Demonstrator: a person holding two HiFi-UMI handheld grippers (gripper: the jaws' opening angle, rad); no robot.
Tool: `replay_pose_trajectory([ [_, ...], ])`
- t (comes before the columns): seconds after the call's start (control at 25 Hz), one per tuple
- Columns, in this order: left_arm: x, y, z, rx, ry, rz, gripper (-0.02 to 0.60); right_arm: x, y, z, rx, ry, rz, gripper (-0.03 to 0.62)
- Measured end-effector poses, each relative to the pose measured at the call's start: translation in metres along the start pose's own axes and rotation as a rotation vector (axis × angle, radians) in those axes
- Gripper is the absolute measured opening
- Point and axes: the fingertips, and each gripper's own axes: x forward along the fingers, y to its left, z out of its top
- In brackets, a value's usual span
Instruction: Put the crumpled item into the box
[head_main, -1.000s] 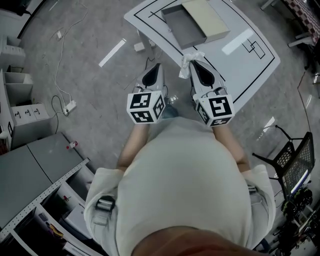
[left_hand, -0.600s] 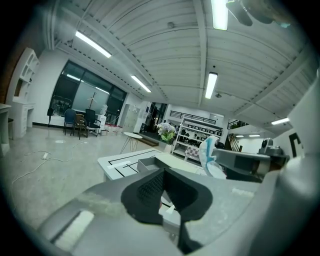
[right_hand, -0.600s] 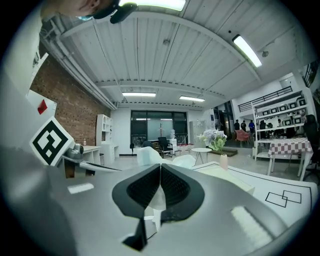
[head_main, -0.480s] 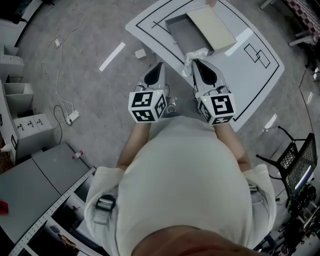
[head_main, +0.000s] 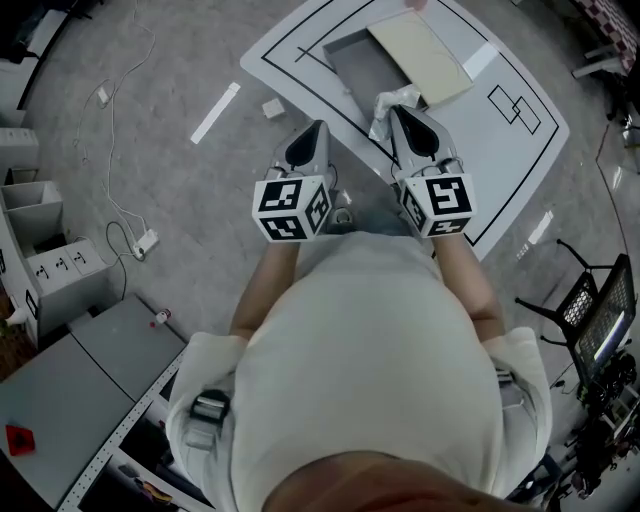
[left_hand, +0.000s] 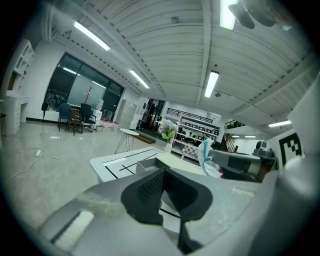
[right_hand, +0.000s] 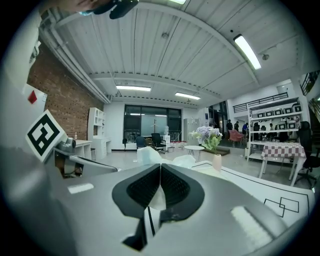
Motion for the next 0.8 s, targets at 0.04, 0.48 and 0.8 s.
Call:
replay_pose_trajectory([
  [0.04, 0.002, 0.001, 0.0, -0.002, 0.003, 0.001, 0.0, 0.003, -0.004, -0.001, -0.003, 0.007, -0.002, 0.005],
  [0.48, 0.027, 0.02, -0.002, -0.043, 0.033, 0.035, 0.0, 0.047, -0.042, -0.026, -0.012, 0.107, -0.008, 0.005],
  [0.8, 0.046, 0.032, -0.008, -0.06, 0.064, 0.046, 0.0, 0.083, -0.053, -0.054, -0.026, 0.207, 0.013, 0.006],
])
